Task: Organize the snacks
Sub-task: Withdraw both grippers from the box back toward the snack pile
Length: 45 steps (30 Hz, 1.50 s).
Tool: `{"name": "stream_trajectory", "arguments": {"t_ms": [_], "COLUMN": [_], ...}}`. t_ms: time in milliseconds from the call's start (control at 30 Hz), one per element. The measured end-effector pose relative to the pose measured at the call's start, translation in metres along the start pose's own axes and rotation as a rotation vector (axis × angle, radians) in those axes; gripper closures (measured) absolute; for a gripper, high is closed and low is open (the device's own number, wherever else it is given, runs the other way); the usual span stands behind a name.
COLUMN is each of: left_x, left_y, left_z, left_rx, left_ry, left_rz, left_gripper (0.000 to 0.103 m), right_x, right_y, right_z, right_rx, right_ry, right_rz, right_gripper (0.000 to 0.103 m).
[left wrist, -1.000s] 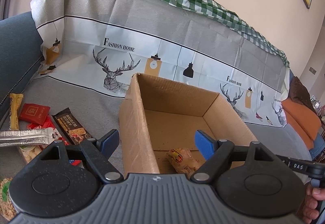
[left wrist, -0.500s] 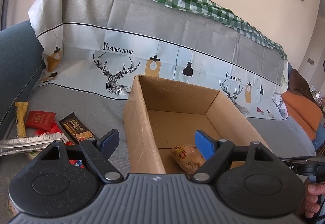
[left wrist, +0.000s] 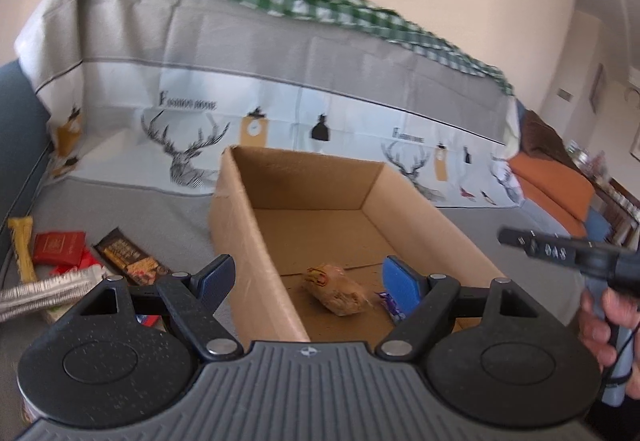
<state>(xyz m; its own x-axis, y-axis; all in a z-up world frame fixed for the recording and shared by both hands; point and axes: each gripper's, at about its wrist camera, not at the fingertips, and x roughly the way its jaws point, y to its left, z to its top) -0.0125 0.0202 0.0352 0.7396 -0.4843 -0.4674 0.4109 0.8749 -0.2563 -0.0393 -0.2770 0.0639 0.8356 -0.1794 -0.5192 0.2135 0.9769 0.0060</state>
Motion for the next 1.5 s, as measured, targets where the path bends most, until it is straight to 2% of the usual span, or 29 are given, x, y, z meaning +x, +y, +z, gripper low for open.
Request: {"name": "stream_trajectory", "arguments": {"t_ms": [67,167,233,333,433,500,600,700,733,800,933,1100,1233,1333,1500], "left_x": [-0.006,-0.018,-0.026,-0.039,-0.054,-0.062,-0.068,-0.081,-0.081,-0.078,-0.072,-0.069,-0.066,-0.061,-0.052], "left_y": [-0.001,0.002,0.009,0.025,0.047,0.068,0.114,0.145,0.151,0.161,0.170,0.175,0.183,0.199,0.207], "left_z": [0.000,0.001,0.003,0.012,0.022,0.018,-0.004,-0.026,-0.031,-0.035,-0.032,-0.031,-0.041,-0.049,-0.048], "left_rx": [0.017,0.034,0.036,0.056,0.108,0.092,-0.133,-0.319,-0.354,-0.399,-0.452,-0.470,-0.476,-0.584,-0.595], "left_ry": [-0.003,0.011,0.039,0.078,0.099,0.119,0.166,0.108,0.111,0.128,0.158,0.206,0.227,0.242,0.297], "left_rz": [-0.022,-0.065,-0.102,-0.133,-0.118,-0.094,-0.064,0.003,0.033,0.075,0.112,0.131,0.153,0.147,0.145], "left_gripper": [0.021,0.034,0.047,0.055,0.055,0.055,0.055,0.055,0.055,0.054,0.038,0.036,0.028,0.028,0.026], "right_x": [-0.009,-0.023,-0.030,-0.041,-0.046,-0.048,-0.047,-0.047,-0.047,-0.045,-0.036,-0.017,0.002,0.017,0.037], "right_y": [0.008,0.023,0.036,0.057,0.080,0.099,0.130,0.159,0.169,0.188,0.224,0.267,0.291,0.297,0.300], "right_z": [0.001,0.001,0.002,0.001,0.001,-0.001,-0.003,-0.008,-0.010,-0.014,-0.025,-0.048,-0.068,-0.079,-0.093], "right_rx": [0.022,0.054,0.064,0.064,0.059,0.044,0.001,-0.051,-0.066,-0.096,-0.150,-0.242,-0.319,-0.326,-0.338], "right_ry": [-0.037,-0.092,-0.115,-0.145,-0.144,-0.132,-0.114,-0.097,-0.088,-0.066,-0.004,0.104,0.187,0.230,0.276], "right_rz": [0.022,0.078,0.125,0.190,0.262,0.308,0.368,0.431,0.454,0.503,0.566,0.566,0.531,0.520,0.479], "right_gripper": [0.061,0.060,0.060,0.060,0.060,0.060,0.060,0.061,0.062,0.072,0.078,0.078,0.077,0.076,0.070]}}
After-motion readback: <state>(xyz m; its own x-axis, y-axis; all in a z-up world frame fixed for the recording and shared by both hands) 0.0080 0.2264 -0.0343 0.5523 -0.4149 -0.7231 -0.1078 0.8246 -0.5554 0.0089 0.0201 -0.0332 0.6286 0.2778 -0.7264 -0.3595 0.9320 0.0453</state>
